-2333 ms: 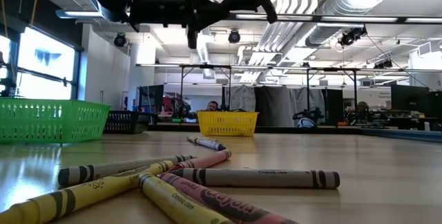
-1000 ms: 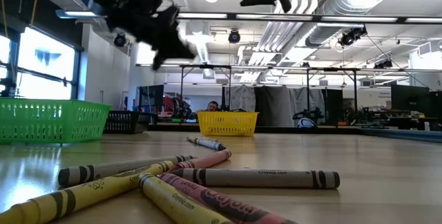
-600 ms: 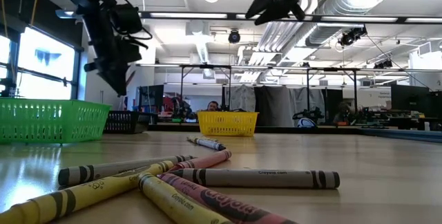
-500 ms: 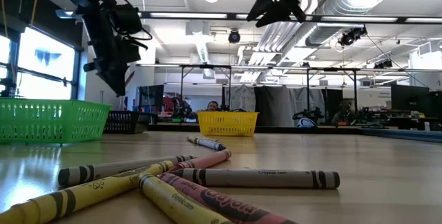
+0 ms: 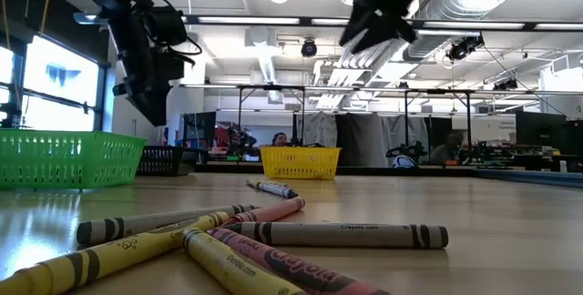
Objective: Sort crayons
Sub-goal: Put the red crayon into the black bin
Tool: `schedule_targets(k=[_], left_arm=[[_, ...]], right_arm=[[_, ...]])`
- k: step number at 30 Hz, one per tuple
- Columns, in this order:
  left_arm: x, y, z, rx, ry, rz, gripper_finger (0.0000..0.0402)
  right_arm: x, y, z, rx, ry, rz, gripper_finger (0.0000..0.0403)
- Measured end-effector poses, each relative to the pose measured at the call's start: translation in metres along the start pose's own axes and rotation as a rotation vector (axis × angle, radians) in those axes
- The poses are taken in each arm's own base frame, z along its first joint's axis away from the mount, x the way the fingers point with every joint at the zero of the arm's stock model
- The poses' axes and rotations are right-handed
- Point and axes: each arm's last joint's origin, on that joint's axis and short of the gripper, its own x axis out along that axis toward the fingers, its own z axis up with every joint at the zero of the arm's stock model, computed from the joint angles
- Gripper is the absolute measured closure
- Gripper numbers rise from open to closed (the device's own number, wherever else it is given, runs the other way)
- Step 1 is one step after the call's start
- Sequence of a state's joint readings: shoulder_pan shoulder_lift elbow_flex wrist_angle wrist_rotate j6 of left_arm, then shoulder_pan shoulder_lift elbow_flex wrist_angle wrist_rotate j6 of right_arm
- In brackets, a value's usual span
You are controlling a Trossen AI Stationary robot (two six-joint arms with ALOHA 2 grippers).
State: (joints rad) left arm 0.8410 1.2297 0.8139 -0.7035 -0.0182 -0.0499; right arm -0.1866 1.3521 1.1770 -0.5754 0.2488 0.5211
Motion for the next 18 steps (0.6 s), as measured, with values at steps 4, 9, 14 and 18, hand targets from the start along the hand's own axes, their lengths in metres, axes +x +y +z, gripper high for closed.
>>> schedule_targets(k=[4,9,14,18], left_arm=[[-0.002,-0.008,0.004,-0.006,-0.041,-0.239,0.031],[-0.007,-0.029,0.017,0.055,-0.167,-0.507,0.0323],[-0.012,-0.051,0.023,0.128,-0.254,-0.576,0.033],[-0.015,-0.061,0.025,0.168,-0.289,-0.604,0.0332]], right_arm=[[-0.004,-0.008,-0.023,0.161,0.302,-0.013,0.0258],[-0.014,-0.006,-0.066,0.309,0.624,-0.151,0.0258],[-0.017,0.019,-0.117,0.417,0.855,-0.099,0.0258],[-0.023,0.044,-0.16,0.494,0.971,-0.035,0.0258]])
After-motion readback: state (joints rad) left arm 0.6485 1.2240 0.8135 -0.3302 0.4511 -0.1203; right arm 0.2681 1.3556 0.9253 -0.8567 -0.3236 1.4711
